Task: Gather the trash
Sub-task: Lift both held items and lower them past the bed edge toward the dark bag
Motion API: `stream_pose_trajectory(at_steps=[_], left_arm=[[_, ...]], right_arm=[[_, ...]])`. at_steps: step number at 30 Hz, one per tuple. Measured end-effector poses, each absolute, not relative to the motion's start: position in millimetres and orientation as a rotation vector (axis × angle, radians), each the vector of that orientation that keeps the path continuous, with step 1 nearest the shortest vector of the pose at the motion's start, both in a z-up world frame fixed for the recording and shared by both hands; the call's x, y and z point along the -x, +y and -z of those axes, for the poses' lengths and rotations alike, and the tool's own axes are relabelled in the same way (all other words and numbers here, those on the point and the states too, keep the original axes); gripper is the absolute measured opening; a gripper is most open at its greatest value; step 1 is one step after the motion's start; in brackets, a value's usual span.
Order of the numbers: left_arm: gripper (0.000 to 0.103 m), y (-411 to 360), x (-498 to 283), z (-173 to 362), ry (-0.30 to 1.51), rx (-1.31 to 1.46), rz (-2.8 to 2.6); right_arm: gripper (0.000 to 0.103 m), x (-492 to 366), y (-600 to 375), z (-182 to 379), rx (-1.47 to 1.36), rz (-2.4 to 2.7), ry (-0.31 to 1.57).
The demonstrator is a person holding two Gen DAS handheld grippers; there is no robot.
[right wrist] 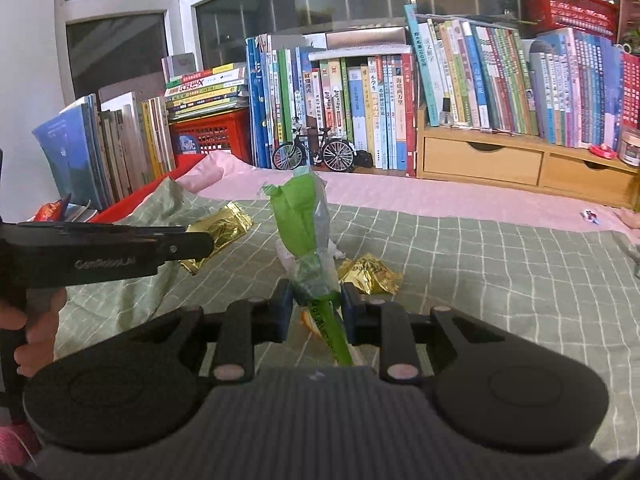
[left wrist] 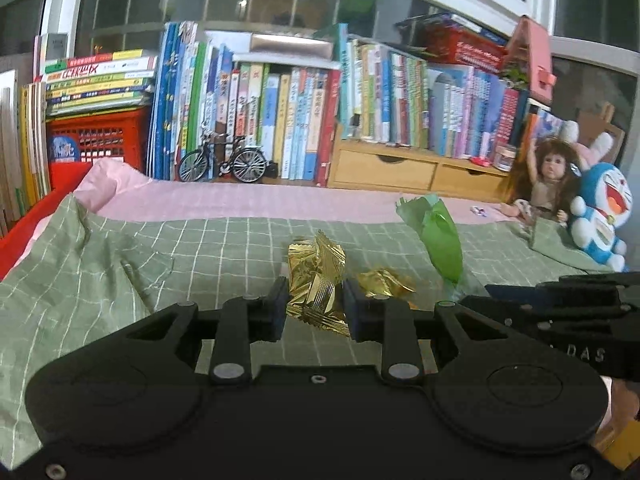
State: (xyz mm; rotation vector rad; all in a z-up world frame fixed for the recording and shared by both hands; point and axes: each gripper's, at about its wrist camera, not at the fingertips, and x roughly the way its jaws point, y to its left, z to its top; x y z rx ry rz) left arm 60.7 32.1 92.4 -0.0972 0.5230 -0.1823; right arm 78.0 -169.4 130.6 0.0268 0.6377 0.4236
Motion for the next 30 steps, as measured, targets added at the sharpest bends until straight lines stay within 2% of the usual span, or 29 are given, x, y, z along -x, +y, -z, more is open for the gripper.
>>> stream_pose_trajectory(at_steps=[11,30], left_arm=[[0.027,10,9,-98,0.42,-0.034,0.225],[0.027,-10,115,-81,0.431,-0.093,0.361]], right_arm=[[0.031,-35,-192,-134,-0.07,-0.417,0.636],[0.031,46,-205,-123,-0.14,-0.415,0.69]])
